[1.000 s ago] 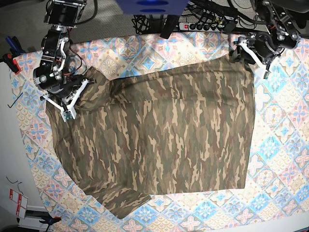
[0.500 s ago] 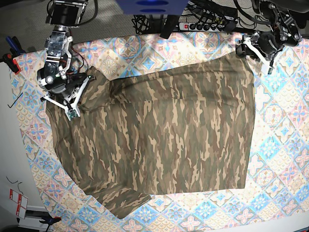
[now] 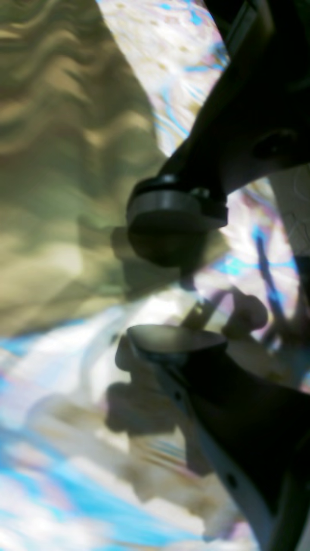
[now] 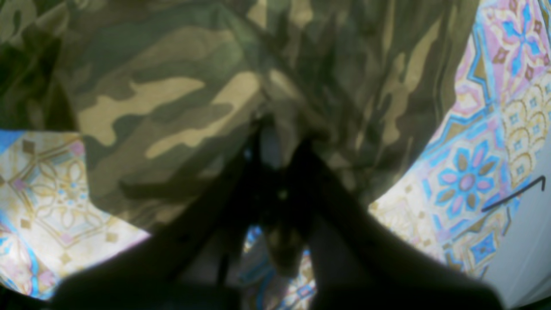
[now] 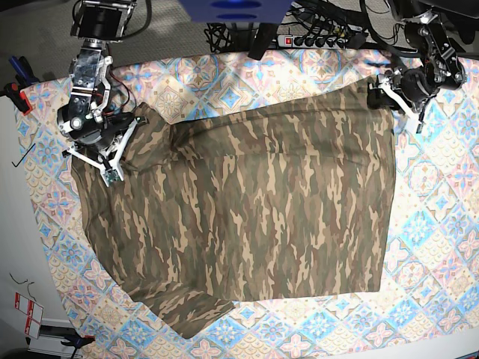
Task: Fold the T-shirt properly
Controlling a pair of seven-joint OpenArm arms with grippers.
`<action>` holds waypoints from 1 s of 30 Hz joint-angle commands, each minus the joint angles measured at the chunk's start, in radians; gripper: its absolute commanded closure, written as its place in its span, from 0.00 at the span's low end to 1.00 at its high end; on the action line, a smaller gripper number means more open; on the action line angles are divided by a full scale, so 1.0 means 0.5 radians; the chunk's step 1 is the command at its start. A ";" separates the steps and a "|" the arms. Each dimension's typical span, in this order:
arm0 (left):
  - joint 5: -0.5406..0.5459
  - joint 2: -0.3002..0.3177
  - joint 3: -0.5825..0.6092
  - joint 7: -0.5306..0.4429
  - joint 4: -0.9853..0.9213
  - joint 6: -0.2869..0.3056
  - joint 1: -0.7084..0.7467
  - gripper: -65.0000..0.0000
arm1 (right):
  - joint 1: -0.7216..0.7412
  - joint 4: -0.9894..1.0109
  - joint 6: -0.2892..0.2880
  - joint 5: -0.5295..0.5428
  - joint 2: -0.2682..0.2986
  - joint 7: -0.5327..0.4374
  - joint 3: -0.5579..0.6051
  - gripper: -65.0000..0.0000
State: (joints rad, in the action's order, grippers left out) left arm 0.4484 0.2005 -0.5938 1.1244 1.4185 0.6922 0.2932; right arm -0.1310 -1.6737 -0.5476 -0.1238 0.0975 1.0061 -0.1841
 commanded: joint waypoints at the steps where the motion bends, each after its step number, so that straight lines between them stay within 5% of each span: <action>1: 0.004 -0.040 0.032 0.042 -0.003 0.012 0.020 0.50 | 0.024 -0.042 0.004 0.007 0.018 -0.028 -0.005 1.00; 14: 0.004 -0.108 0.278 0.113 0.000 0.012 0.173 0.50 | 0.027 -0.042 0.004 0.007 0.018 -0.028 -0.008 1.00; 21: -0.015 -0.108 0.281 0.113 0.000 0.012 0.173 0.87 | 0.027 -0.045 0.004 0.007 0.018 -0.028 -0.005 1.00; 30: -0.015 -0.108 0.207 0.180 0.328 0.012 0.228 0.89 | 0.027 -0.048 0.004 0.007 0.018 -0.028 -0.014 1.00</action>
State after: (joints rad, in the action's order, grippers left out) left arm 0.4263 0.1467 -0.4854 1.2194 1.5723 0.6933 0.3870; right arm -0.1307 -1.6756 -0.5476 -0.1242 0.0971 1.0065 -0.1852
